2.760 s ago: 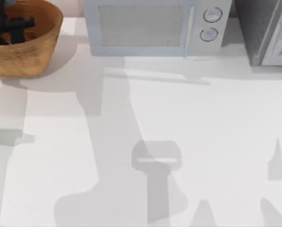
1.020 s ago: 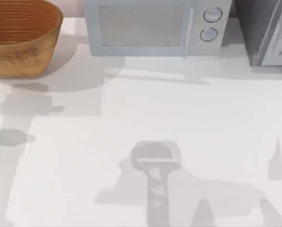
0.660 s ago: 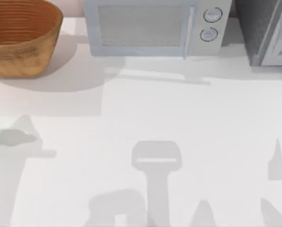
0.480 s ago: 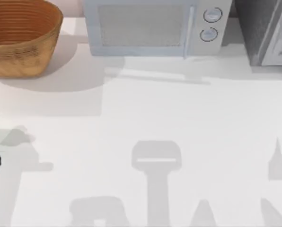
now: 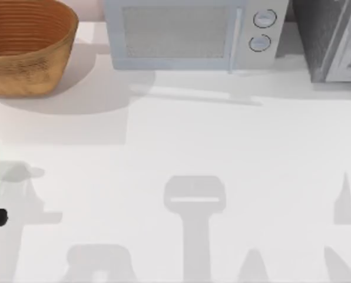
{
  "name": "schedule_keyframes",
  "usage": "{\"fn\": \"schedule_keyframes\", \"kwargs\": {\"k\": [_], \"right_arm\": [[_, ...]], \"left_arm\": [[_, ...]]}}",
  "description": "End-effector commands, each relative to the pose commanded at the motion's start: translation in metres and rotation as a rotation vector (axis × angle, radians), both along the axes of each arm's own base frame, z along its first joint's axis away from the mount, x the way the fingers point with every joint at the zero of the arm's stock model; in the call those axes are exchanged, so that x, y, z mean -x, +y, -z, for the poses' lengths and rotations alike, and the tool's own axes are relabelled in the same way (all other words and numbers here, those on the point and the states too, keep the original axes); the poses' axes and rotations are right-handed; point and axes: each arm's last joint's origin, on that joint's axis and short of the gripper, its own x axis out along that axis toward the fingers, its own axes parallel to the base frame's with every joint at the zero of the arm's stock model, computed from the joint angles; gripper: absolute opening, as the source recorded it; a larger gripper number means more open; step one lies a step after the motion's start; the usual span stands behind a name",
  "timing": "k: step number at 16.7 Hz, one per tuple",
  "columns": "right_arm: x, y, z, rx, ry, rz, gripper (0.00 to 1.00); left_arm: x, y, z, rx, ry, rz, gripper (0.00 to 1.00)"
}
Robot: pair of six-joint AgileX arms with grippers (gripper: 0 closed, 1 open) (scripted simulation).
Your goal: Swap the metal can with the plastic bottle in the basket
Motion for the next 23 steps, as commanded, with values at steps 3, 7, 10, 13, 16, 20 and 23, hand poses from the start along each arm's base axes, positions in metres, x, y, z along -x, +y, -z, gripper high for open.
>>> {"fn": "schedule_keyframes", "kwargs": {"k": [3,7,10,13,16,20,23], "right_arm": [[0.0,0.0,0.0,0.0,0.0,0.0,1.0],[0.0,0.0,0.0,0.0,0.0,0.0,1.0],[0.0,0.0,0.0,0.0,0.0,0.0,1.0],[0.0,0.0,0.0,0.0,0.0,0.0,1.0],[0.0,0.0,0.0,0.0,0.0,0.0,1.0],[0.0,0.0,0.0,0.0,0.0,0.0,1.0],[0.0,0.0,0.0,0.0,0.0,0.0,1.0]], "left_arm": [[0.0,0.0,0.001,-0.002,0.006,0.001,0.0],[-0.004,-0.002,-0.01,-0.003,0.003,0.037,0.0],[-0.013,-0.006,-0.028,-0.006,0.003,0.105,0.0],[-0.034,-0.012,-0.047,-0.009,0.017,0.199,0.0],[-0.062,-0.02,-0.063,-0.016,0.026,0.299,0.0],[-0.1,-0.035,-0.076,-0.026,-0.002,0.432,0.0],[-0.126,-0.045,-0.074,-0.027,0.004,0.516,0.0]]}}
